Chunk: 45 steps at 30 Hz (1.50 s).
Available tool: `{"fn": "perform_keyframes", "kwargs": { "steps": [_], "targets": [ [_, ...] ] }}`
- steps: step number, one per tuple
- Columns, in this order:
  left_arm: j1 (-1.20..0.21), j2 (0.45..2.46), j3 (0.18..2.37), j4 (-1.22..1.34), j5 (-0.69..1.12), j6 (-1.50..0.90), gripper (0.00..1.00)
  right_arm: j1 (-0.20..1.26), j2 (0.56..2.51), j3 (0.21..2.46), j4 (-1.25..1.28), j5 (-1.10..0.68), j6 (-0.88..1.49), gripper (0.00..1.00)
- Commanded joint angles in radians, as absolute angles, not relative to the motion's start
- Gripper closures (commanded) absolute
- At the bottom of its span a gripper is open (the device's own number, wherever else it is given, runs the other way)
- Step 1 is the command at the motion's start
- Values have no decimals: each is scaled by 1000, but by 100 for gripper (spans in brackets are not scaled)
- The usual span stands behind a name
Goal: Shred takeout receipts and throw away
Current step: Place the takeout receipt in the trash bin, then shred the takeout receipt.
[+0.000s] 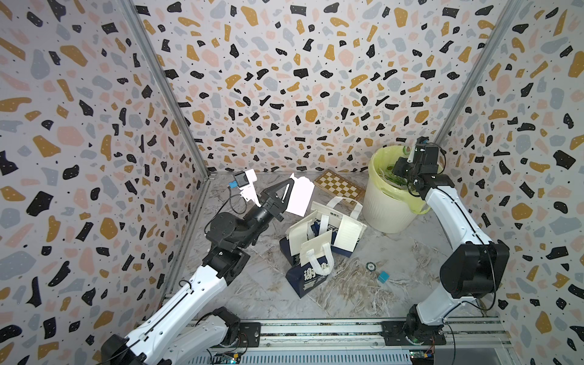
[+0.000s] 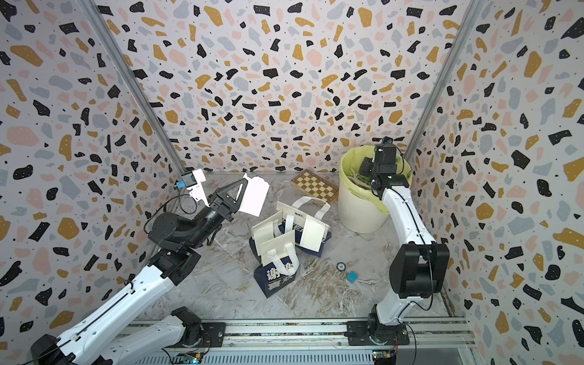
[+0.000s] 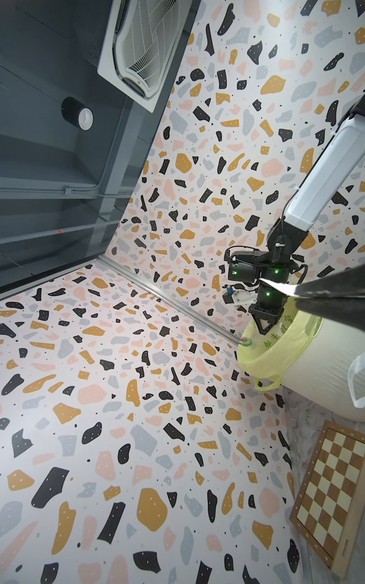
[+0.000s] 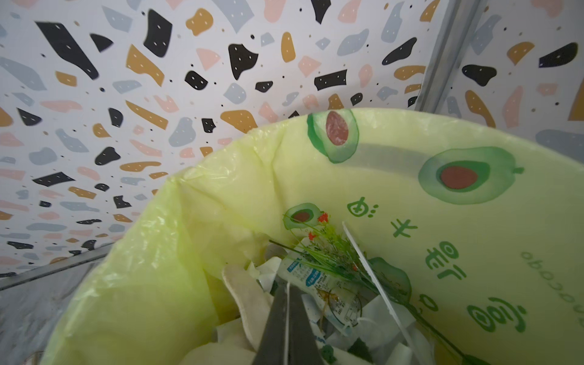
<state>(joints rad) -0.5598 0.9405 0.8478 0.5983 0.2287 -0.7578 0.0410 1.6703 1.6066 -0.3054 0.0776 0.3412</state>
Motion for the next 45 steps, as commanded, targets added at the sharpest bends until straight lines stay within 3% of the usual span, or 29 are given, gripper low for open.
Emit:
{"fn": "perform_keyframes", "kwargs": {
  "steps": [1, 3, 6, 9, 18, 22, 29, 33, 40, 45],
  "targets": [
    [-565, 921, 862, 628, 245, -739, 100, 32, 1637, 1651, -342, 101, 295, 100],
    [-565, 922, 861, 631, 245, -740, 100, 33, 1636, 1650, -350, 99, 290, 98],
    [-565, 927, 864, 634, 249, -741, 100, 32, 1635, 1661, -374, 108, 285, 50],
    [-565, 935, 871, 634, 253, -741, 100, 32, 1629, 1690, -396, 120, 263, 28],
    [-565, 977, 889, 679, 253, -770, 100, 31, 1576, 1782, -455, 121, 181, 0],
    [-565, 1005, 915, 686, 255, -807, 100, 26, 1535, 1811, -484, 21, 170, 2],
    [-565, 1064, 968, 750, 356, -826, 100, 222, 1392, 1737, -385, -635, 145, 8],
    [-565, 1100, 1000, 798, 447, -860, 100, 378, 1391, 1762, -412, -850, 200, 8],
    [-565, 1128, 1016, 824, 550, -904, 100, 482, 1409, 1801, -426, -1000, 304, 7],
    [-565, 1133, 1019, 815, 555, -894, 100, 529, 1432, 1793, -393, -1020, 380, 15]
  ]
}}
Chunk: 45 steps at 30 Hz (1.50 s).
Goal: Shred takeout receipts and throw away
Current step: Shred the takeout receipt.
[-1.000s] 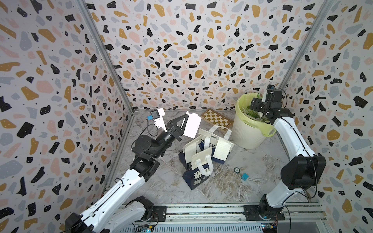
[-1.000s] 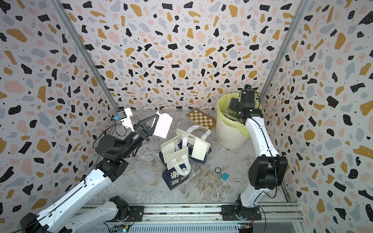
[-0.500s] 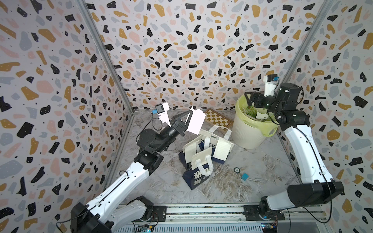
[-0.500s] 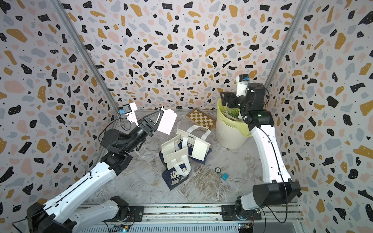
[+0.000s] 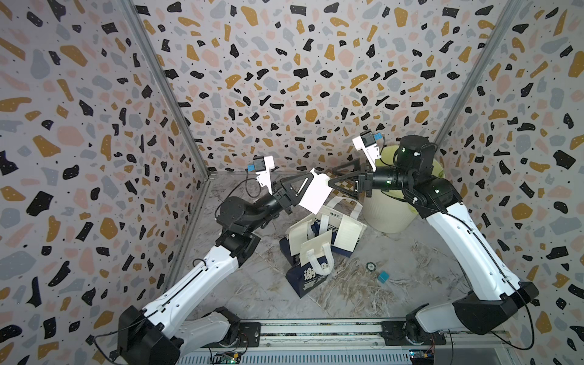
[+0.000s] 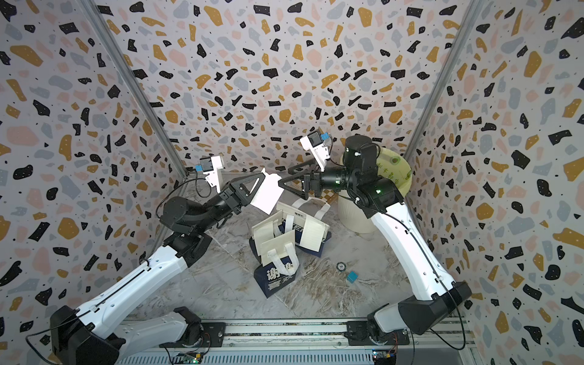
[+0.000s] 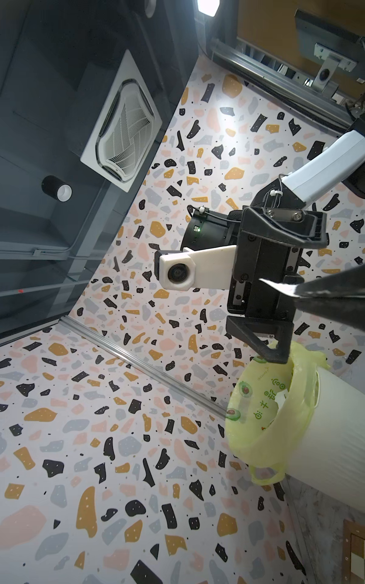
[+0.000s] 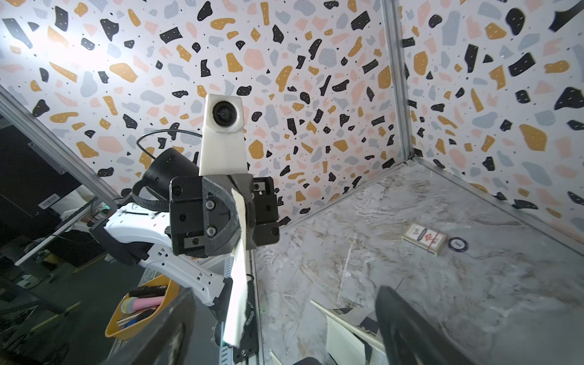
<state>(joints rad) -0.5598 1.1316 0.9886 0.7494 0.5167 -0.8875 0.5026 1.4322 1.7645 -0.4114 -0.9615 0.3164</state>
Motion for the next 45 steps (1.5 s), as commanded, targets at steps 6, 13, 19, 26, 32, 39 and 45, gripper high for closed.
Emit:
{"fn": "perform_keyframes", "kwargs": {
  "steps": [6, 13, 19, 26, 32, 39, 45],
  "targets": [
    [-565, 1140, 1013, 822, 535, -889, 100, 569, 1441, 1784, -304, -976, 451, 35],
    [-565, 1137, 1005, 818, 518, -881, 100, 571, 1447, 1769, -279, -957, 479, 69],
    [-565, 1140, 1002, 816, 504, -881, 100, 571, 1454, 1764, -270, -986, 481, 100],
    [-565, 1098, 1029, 633, 512, -758, 40, 574, 1448, 1767, -304, -978, 425, 100],
    [-565, 1070, 1084, 409, 592, -623, 43, 573, 1460, 1805, -417, -963, 329, 100],
    [-565, 1084, 1095, 460, 631, -674, 59, 577, 1459, 1820, -493, -947, 260, 100],
    [-565, 1092, 1085, 480, 628, -706, 76, 586, 1463, 1834, -494, -942, 255, 100]
  ]
}}
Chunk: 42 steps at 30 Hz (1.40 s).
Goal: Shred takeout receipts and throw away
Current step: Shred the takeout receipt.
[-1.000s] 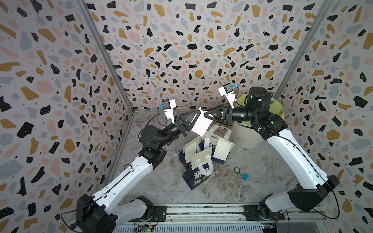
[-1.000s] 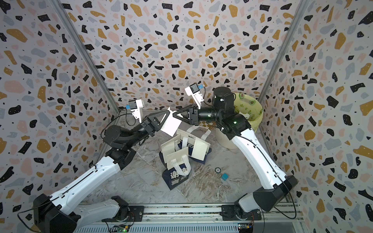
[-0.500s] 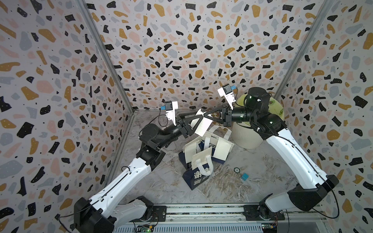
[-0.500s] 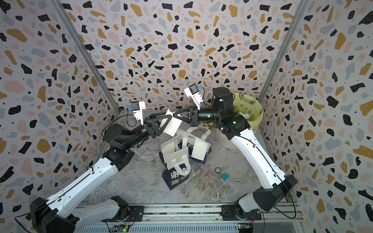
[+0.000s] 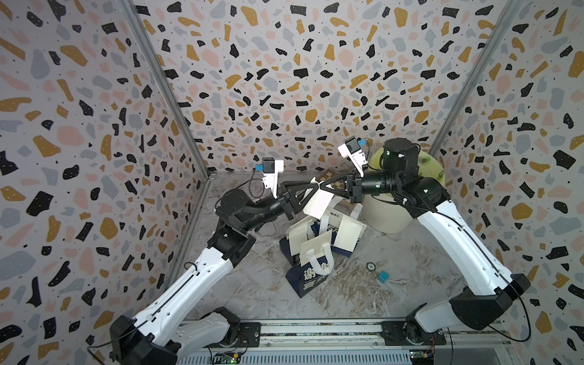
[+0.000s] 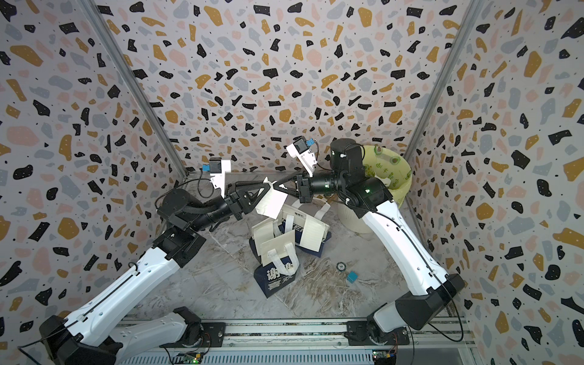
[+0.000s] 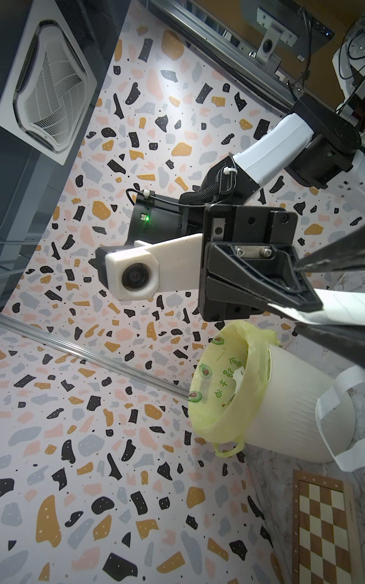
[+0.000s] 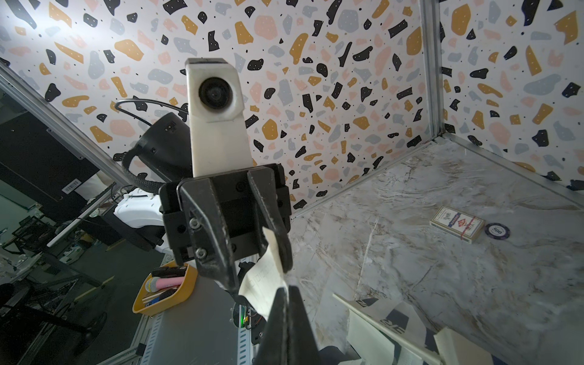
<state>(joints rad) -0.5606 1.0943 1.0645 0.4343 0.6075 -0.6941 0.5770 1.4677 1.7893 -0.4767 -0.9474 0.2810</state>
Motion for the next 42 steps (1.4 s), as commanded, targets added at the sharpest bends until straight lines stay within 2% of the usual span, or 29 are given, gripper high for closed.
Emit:
{"fn": "perform_keyframes", "kwargs": {
  "steps": [1, 3, 8, 13, 17, 22, 27, 30, 33, 37, 42],
  "targets": [
    [-565, 1092, 1083, 484, 626, -712, 77, 589, 1465, 1835, -494, -942, 255, 100],
    [-566, 1094, 1081, 488, 620, -718, 81, 594, 1467, 1840, -496, -938, 254, 100],
    [-565, 1098, 1079, 479, 611, -717, 100, 607, 1477, 1853, -525, -920, 234, 100],
    [-565, 1080, 1071, 455, 522, -720, 100, 642, 1470, 1864, -585, -832, 141, 100],
    [-565, 1083, 1068, 405, 430, -815, 100, 726, 1432, 1861, -596, -671, -28, 100],
    [-565, 1106, 1079, 376, 432, -935, 100, 840, 1398, 1861, -608, -467, -265, 100],
    [-565, 1108, 1103, 343, 456, -946, 100, 981, 1396, 1878, -642, -229, -491, 100],
    [-565, 1107, 1111, 311, 461, -933, 100, 1024, 1392, 1880, -629, -158, -546, 100],
    [-565, 1100, 1105, 261, 435, -900, 100, 1031, 1369, 1874, -599, -192, -548, 100],
    [-565, 1101, 1085, 211, 368, -845, 100, 1021, 1343, 1884, -574, -321, -463, 100],
    [-565, 1123, 1060, 205, 297, -824, 100, 875, 1287, 1862, -429, -567, -205, 100]
  ]
}}
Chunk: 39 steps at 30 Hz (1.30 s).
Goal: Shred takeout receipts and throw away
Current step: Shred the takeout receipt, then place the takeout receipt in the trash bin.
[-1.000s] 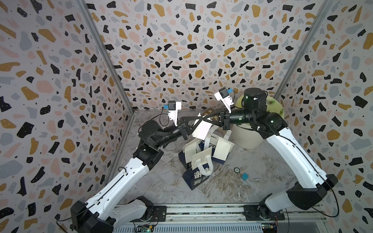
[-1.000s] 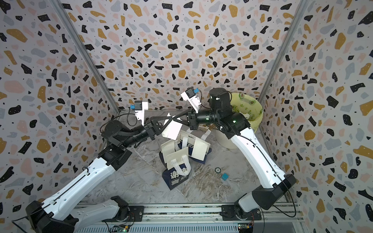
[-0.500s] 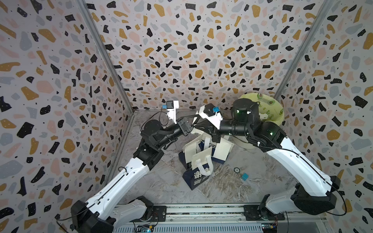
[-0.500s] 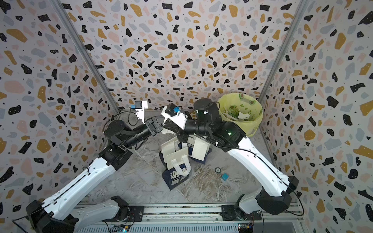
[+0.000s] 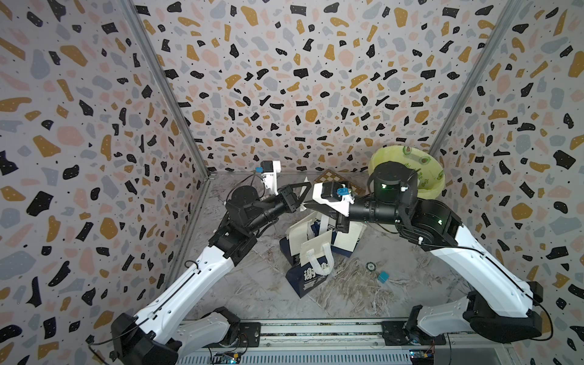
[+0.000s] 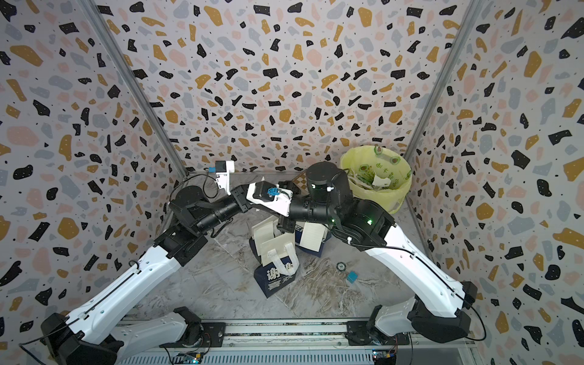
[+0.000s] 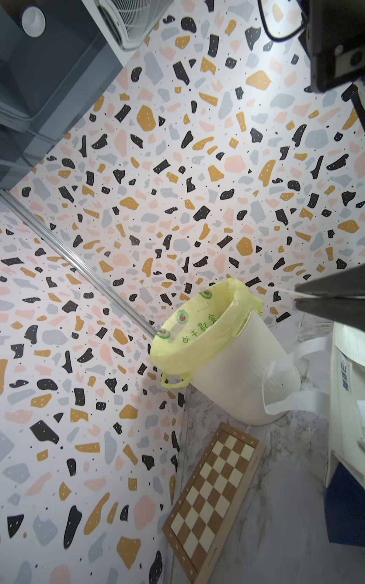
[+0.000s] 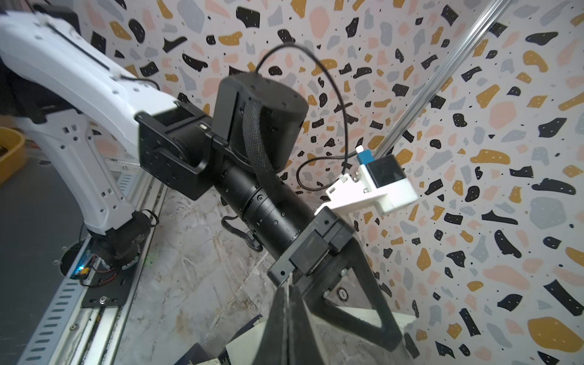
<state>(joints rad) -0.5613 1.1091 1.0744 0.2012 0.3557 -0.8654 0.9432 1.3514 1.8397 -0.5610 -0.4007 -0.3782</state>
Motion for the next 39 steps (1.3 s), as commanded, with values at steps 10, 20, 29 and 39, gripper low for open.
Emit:
{"fn": "perform_keyframes", "kwargs": {
  "steps": [10, 20, 29, 39],
  "targets": [
    [-565, 1123, 1065, 277, 332, -774, 100, 451, 1264, 1729, -307, -347, 170, 100],
    [-569, 1227, 1194, 378, 379, -756, 100, 196, 1287, 1606, -262, -30, 276, 100],
    [-592, 1287, 1253, 385, 403, -749, 100, 42, 1391, 1518, -190, 110, 226, 100],
    [-592, 1231, 1222, 350, 367, -725, 100, 8, 1507, 1509, -270, 143, 241, 50]
  ]
}}
